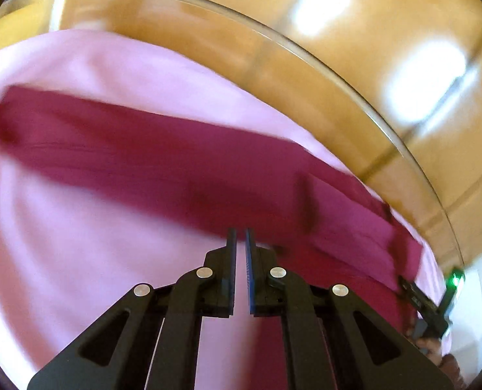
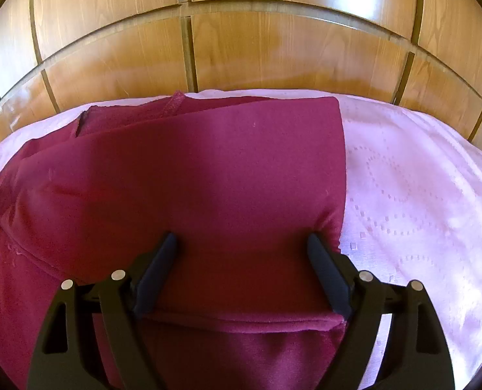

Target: Fold small clothes

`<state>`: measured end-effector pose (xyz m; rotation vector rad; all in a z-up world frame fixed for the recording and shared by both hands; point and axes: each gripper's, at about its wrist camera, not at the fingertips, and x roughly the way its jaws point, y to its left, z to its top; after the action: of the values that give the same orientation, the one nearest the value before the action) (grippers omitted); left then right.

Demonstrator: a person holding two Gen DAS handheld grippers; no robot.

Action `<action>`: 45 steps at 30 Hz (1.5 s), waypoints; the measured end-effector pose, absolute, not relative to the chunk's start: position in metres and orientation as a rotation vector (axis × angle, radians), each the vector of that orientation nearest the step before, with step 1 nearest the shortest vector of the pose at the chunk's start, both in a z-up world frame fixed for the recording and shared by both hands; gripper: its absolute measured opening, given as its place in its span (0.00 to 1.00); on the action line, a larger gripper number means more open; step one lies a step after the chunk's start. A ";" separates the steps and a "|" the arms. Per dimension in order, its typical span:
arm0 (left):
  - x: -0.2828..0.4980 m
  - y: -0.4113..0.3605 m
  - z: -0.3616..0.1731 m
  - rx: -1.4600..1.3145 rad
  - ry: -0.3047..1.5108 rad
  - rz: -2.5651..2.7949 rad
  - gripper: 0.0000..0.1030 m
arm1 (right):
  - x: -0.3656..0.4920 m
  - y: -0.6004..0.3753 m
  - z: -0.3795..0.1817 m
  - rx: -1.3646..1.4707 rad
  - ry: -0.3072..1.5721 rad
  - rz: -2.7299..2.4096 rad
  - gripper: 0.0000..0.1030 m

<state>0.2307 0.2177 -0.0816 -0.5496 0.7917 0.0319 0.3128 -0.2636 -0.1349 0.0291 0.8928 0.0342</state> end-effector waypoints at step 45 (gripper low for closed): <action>0.198 0.388 -0.073 -0.730 0.675 0.438 0.00 | 0.312 -0.261 -0.134 -0.010 0.885 -0.002 0.85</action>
<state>0.1980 0.3879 -0.0732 -0.7303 0.6750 0.4384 0.3118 -0.2615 -0.1342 -0.0099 0.8847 -0.0024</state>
